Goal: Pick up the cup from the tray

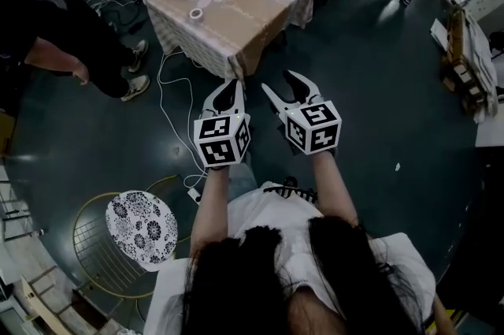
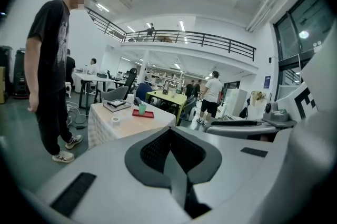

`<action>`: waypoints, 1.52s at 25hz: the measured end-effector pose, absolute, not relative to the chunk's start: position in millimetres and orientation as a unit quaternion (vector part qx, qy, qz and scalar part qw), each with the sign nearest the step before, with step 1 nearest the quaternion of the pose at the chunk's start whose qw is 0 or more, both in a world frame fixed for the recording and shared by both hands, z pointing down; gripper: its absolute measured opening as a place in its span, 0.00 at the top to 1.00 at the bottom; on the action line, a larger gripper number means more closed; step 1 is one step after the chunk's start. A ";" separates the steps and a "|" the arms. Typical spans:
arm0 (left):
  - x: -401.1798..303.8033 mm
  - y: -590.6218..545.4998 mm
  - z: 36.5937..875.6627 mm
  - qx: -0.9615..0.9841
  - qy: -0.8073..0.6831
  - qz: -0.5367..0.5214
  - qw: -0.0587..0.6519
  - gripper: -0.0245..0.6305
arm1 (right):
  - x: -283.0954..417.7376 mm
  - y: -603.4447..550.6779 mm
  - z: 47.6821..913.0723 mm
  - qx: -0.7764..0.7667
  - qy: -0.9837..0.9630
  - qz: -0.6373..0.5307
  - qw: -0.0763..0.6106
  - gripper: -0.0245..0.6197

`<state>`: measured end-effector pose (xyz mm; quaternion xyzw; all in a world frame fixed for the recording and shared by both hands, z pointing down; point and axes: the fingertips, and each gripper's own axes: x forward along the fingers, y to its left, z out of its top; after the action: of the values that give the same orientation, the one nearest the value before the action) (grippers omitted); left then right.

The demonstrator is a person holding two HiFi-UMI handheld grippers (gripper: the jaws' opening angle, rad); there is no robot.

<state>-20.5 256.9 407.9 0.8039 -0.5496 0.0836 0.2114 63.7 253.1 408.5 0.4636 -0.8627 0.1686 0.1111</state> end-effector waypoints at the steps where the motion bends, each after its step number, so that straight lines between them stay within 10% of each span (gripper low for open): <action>1: -21.9 246.0 408.0 0.804 -0.549 0.083 0.212 0.96 | 62.2 243.1 408.4 0.464 -0.862 0.169 0.111 0.60; 38: -96.1 12.4 408.9 0.824 -0.511 0.104 0.221 0.96 | 5.6 26.6 417.4 0.526 -0.821 0.177 0.134 0.47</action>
<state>-96.1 12.4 408.9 0.8242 -0.5108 0.1035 0.2214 5.6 26.6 417.4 0.5256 -0.8213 0.1771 0.1339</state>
